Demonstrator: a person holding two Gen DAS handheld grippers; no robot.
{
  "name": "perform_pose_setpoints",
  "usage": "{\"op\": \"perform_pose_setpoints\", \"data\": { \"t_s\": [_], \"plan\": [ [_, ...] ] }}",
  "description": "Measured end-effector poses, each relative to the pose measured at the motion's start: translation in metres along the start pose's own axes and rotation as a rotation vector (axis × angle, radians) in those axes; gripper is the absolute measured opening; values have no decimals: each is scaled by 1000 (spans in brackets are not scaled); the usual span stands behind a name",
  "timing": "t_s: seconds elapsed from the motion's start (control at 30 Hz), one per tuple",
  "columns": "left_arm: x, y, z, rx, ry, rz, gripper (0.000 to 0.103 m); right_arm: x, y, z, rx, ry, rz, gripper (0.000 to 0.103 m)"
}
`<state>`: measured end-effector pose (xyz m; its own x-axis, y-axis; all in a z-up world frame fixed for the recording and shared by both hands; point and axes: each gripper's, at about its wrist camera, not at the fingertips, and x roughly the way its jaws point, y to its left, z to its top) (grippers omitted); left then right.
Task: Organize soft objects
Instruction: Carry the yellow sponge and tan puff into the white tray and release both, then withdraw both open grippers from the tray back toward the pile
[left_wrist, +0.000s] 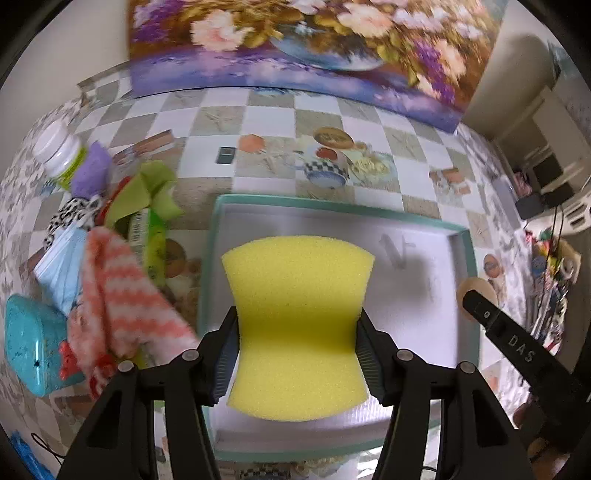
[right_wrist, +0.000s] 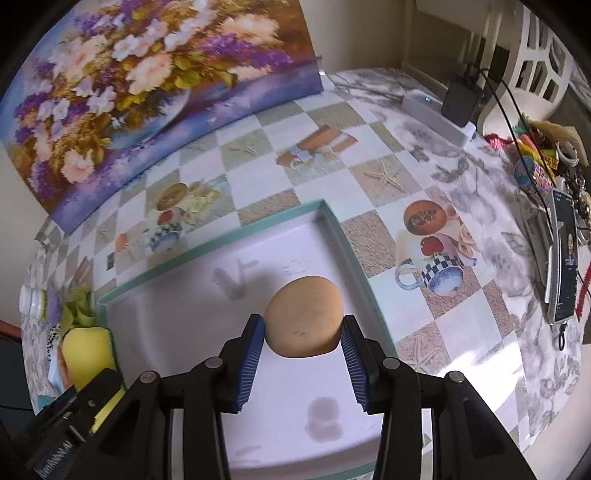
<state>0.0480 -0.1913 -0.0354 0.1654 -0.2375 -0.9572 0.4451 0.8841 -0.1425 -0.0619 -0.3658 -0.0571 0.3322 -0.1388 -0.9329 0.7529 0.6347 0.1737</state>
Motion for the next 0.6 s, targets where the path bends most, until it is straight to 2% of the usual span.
{"op": "perform_pose_setpoints", "data": {
  "t_s": [0.2,0.23,0.27,0.33,0.4,0.6],
  "plan": [
    [18,-6,2,32,15,-4,61,3,4,3,-19,7,-9,48],
    [19,-4,3,28,15,-8,62,3,5,4,-24,5,-12,52],
    [20,-3,3,26,14,-6,66,1,7,4,-32,2,-21,63],
    [18,-1,3,24,5,4,72,-2,10,4,-45,-7,-35,71],
    [16,1,3,24,-9,9,80,-6,12,4,-54,-16,-44,71],
    [6,8,4,23,-39,22,80,-16,19,2,-73,-30,-79,79]
  ]
}}
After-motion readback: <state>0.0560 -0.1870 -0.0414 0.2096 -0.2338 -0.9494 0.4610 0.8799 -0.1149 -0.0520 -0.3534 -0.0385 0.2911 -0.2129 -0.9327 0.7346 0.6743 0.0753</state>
